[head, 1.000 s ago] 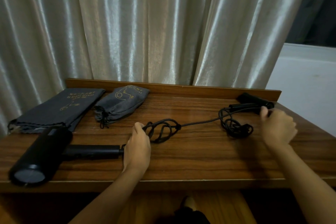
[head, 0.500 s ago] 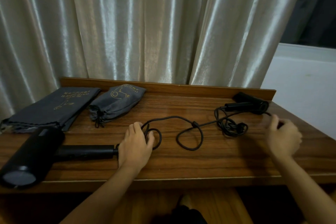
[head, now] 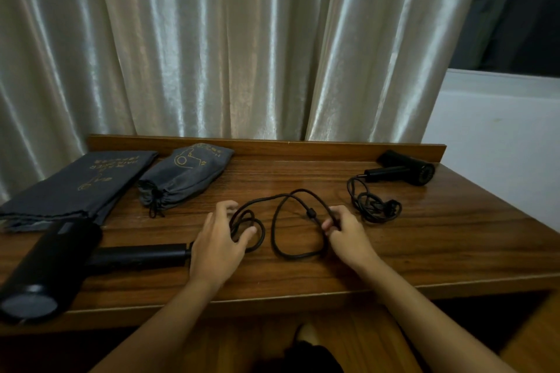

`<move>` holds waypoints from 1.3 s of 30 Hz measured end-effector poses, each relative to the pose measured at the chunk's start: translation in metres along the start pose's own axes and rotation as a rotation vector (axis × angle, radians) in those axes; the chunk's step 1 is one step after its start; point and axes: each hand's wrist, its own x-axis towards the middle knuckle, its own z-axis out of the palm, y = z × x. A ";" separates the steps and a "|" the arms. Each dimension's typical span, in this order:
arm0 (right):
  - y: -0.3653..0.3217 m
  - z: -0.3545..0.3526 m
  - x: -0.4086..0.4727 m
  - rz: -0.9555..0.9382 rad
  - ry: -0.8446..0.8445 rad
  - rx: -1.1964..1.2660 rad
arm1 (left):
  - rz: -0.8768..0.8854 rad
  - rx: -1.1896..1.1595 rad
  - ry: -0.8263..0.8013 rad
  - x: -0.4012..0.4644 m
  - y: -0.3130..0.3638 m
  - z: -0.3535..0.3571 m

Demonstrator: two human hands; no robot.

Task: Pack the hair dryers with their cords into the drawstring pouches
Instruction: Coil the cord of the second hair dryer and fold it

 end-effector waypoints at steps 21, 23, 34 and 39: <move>-0.054 0.009 0.035 -0.189 0.132 0.278 | 0.021 0.537 0.061 -0.007 0.008 0.003; -0.054 -0.003 0.040 -0.189 0.158 0.267 | 0.077 0.543 0.021 -0.007 0.009 0.004; -0.058 -0.016 0.050 -0.032 -0.014 0.570 | 0.036 0.726 -0.011 -0.013 0.019 -0.007; -0.063 -0.027 0.042 -0.112 -0.011 0.518 | -0.030 0.633 -0.017 -0.009 0.012 -0.005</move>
